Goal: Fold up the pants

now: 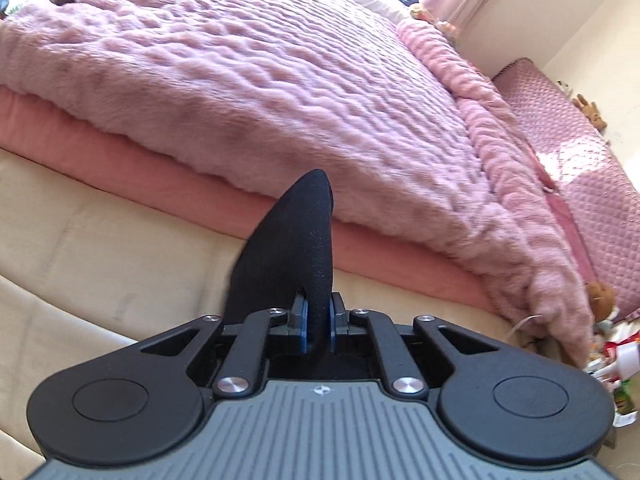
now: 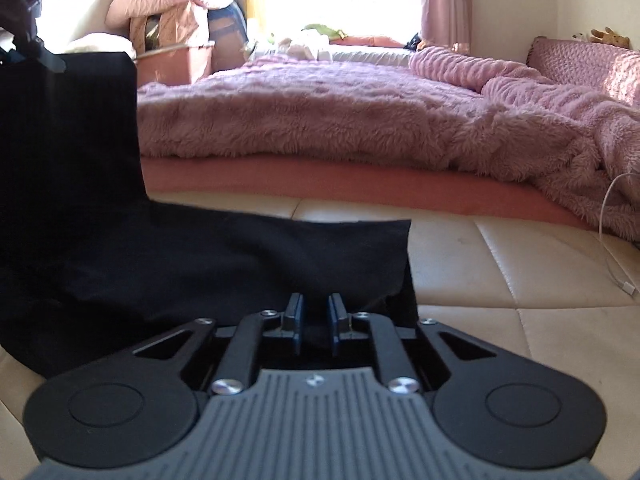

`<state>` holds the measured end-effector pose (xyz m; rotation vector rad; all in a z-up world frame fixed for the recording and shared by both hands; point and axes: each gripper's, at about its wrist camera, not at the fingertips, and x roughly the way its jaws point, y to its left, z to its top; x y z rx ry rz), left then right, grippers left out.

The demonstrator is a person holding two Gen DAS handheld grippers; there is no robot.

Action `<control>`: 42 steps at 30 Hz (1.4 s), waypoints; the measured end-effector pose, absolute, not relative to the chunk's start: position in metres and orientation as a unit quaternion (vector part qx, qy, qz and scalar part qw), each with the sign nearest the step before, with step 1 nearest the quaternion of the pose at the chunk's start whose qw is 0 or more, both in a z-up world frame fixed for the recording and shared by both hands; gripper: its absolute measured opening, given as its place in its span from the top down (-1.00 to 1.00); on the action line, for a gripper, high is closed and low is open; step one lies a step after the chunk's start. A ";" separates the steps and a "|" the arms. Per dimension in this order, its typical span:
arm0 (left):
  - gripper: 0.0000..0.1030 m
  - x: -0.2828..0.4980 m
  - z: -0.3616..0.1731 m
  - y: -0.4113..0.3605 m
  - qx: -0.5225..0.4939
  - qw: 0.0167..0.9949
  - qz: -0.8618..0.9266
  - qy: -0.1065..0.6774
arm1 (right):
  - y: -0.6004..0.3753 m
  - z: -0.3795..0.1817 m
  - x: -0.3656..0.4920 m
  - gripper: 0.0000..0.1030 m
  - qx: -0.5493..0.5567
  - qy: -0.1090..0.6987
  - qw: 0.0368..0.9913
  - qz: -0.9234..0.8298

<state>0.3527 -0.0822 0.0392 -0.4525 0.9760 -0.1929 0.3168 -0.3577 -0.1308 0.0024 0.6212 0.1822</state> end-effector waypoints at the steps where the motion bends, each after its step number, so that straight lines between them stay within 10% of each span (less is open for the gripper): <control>1: 0.82 0.354 0.042 -0.099 -0.214 0.855 -0.099 0.463 | -0.364 -0.126 0.315 0.83 0.011 0.300 0.950 0.082; 15: 0.82 0.363 -0.056 -0.270 -0.159 0.815 -0.114 0.546 | -0.425 -0.132 0.315 0.83 0.090 0.336 0.937 0.040; 42: 0.63 0.324 -0.055 -0.156 -0.057 0.846 -0.126 0.515 | -0.380 -0.071 0.271 0.83 0.016 0.192 0.978 0.076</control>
